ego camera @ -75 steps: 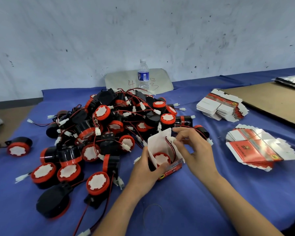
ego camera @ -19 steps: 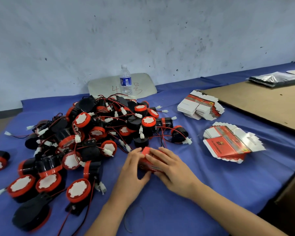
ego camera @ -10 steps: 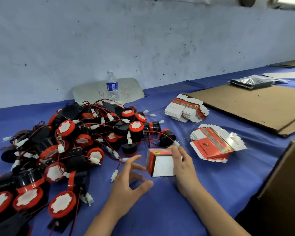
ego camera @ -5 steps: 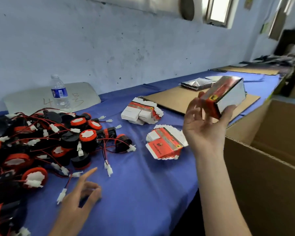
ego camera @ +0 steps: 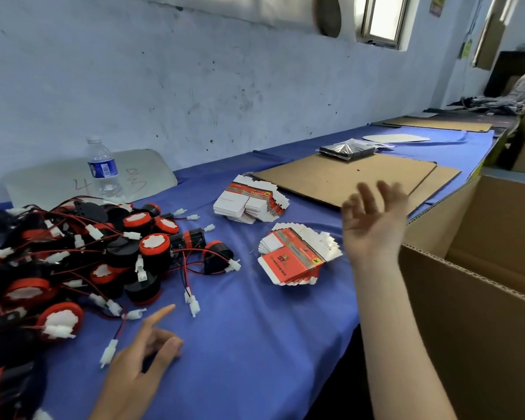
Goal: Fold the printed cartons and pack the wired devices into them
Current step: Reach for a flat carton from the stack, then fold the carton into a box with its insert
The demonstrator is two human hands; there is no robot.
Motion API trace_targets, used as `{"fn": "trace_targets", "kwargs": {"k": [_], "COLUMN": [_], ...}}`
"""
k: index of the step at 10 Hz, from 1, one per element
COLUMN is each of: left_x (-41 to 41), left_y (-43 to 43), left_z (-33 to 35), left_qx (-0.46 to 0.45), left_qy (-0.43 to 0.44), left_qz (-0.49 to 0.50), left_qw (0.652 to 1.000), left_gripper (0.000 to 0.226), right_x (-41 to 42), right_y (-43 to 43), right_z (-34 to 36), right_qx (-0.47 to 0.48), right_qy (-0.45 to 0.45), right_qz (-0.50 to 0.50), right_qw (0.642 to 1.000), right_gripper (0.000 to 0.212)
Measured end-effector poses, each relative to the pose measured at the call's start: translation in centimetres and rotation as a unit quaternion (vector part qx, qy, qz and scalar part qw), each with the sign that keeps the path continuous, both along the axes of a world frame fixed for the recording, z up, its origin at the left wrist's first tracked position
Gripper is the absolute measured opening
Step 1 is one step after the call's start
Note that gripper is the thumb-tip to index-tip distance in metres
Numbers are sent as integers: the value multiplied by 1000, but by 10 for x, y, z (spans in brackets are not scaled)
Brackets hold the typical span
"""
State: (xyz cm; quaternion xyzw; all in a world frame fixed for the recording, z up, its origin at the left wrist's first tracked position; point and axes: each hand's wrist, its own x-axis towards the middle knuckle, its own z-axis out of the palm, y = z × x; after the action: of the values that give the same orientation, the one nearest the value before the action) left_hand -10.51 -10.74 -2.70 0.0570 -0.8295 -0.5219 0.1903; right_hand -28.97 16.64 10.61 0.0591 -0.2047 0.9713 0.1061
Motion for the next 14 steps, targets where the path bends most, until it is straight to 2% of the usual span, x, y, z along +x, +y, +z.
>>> {"fn": "trace_targets", "kwargs": {"k": [1, 2, 3, 4, 5, 7, 9, 10, 11, 12, 13, 14], "left_x": [2, 3, 4, 3, 3, 3, 3, 4, 4, 3, 2, 1], "left_y": [2, 2, 3, 2, 3, 0, -2, -3, -3, -4, -4, -3], "left_z": [1, 2, 4, 4, 4, 0, -1, -2, -3, -5, -5, -5], "left_qx": [9, 3, 2, -2, -3, -12, -15, -22, -29, -28, -37, -41], "left_qy": [-8, -8, -14, -11, -11, -17, -25, -29, -26, -27, -21, -23], "left_qz": [4, 8, 7, 11, 11, 10, 10, 8, 8, 4, 7, 13], "left_qw": [1000, 1000, 1000, 1000, 1000, 1000, 1000, 999, 999, 999, 999, 999], "left_gripper": [44, 42, 44, 42, 40, 41, 40, 39, 38, 38, 36, 34], "right_x": [-16, -33, -38, -43, -44, -45, -53, -53, -54, -52, -55, -62], "right_y": [-24, -31, -27, -26, -28, -37, -41, -43, -41, -43, -53, -61], "right_z": [-24, -64, -68, -57, -57, -52, -33, -27, -26, -27, -4, 45], "right_qx": [648, 944, 957, 970, 981, 976, 965, 959, 958, 960, 956, 944], "right_qy": [62, 125, 151, 178, 173, 191, 217, 219, 242, 265, 277, 284], "right_qz": [-20, 129, 174, 118, 74, 90, 122, 138, 104, 16, -67, -166], "right_qw": [758, 275, 175, 114, 57, -49, -81, -113, -110, -93, -66, 10], "right_gripper": [31, 96, 101, 87, 90, 78, 56, 64, 59, 38, 26, 30]}}
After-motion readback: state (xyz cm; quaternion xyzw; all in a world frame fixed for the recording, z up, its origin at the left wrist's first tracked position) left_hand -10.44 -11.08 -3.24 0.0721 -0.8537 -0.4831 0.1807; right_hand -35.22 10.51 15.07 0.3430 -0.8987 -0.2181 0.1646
